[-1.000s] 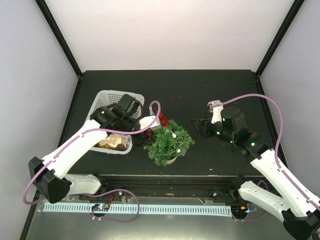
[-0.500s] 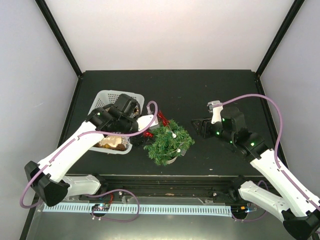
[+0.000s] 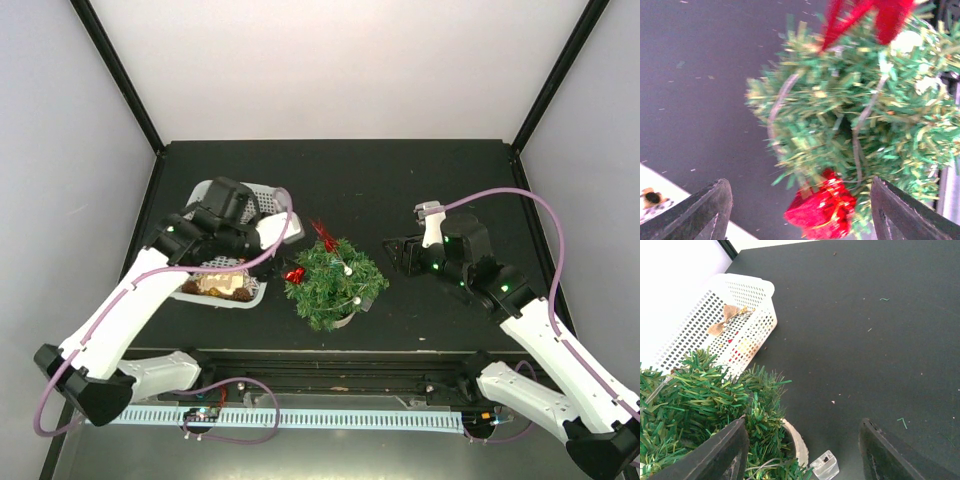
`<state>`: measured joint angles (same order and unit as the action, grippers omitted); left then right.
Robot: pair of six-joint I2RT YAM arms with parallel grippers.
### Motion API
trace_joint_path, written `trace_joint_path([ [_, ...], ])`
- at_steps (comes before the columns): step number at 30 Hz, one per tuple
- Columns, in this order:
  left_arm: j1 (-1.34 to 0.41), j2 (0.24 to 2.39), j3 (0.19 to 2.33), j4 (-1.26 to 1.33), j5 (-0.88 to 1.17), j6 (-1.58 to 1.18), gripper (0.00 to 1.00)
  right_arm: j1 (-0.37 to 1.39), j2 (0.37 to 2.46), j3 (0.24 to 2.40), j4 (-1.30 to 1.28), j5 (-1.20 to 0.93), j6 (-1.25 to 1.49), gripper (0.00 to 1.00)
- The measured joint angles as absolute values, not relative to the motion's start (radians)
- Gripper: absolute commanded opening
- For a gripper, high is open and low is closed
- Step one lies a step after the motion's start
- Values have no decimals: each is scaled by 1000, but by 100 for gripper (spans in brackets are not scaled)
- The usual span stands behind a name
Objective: Decorate the small christmas tree
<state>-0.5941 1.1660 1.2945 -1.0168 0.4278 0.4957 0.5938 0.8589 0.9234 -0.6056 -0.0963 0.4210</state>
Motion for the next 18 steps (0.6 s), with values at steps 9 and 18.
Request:
trace_joint_path([
  [9,-358,1087,1302,-1015,482,506,41,594,858,923,-606,-92,420,62],
  [18,-350,1168,1145,-1013,495,516,25,594,858,923,-606,-91,420,62],
])
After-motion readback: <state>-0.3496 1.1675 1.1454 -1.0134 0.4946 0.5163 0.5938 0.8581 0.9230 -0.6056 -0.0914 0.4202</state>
